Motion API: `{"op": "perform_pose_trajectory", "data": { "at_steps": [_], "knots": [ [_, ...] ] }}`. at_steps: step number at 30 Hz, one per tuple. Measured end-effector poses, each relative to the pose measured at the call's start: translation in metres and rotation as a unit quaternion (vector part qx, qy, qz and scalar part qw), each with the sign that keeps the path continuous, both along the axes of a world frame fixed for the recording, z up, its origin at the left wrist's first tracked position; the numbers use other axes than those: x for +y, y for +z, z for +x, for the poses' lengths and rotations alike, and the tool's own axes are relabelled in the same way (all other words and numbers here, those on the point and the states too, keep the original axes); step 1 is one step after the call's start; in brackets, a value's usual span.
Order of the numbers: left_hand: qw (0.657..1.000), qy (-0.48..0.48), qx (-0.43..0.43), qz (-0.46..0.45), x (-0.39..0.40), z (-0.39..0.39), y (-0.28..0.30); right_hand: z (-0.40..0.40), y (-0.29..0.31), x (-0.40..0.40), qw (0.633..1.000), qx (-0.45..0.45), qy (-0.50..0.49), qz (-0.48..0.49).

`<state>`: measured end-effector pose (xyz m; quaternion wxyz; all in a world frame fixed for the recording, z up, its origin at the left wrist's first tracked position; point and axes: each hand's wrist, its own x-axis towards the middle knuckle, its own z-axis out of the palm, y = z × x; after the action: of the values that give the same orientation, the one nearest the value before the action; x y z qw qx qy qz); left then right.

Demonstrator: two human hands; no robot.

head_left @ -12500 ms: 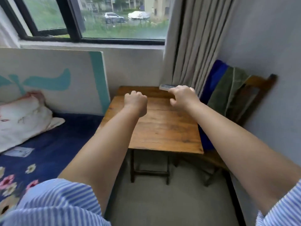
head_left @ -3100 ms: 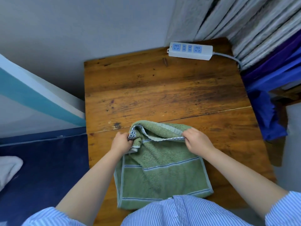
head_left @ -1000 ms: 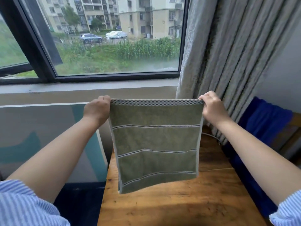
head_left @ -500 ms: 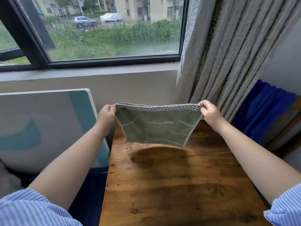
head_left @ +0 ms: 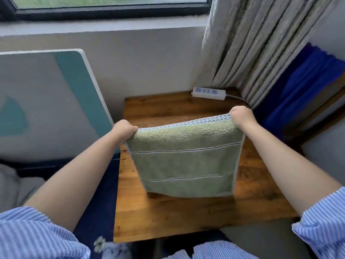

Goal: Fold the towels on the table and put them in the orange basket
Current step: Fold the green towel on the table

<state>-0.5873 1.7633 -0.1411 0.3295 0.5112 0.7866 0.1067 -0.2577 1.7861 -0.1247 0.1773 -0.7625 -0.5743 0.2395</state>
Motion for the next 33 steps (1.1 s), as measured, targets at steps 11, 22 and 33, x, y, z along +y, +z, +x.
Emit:
{"op": "perform_pose_trajectory", "data": {
  "at_steps": [11,22,33],
  "knots": [
    [0.994,0.065,0.030,0.079,0.047,0.016,-0.069,-0.001,-0.085,0.052,0.999,-0.029,0.023,-0.021],
    [0.985,0.116,0.103,0.075,0.157,0.018,-0.145,-0.005,-0.167,0.176,0.998,-0.012,0.056,0.002],
    [0.979,0.148,0.109,0.085,0.205,0.019,-0.224,-0.004,-0.239,0.212,0.992,-0.006,0.085,0.098]
  ]
}}
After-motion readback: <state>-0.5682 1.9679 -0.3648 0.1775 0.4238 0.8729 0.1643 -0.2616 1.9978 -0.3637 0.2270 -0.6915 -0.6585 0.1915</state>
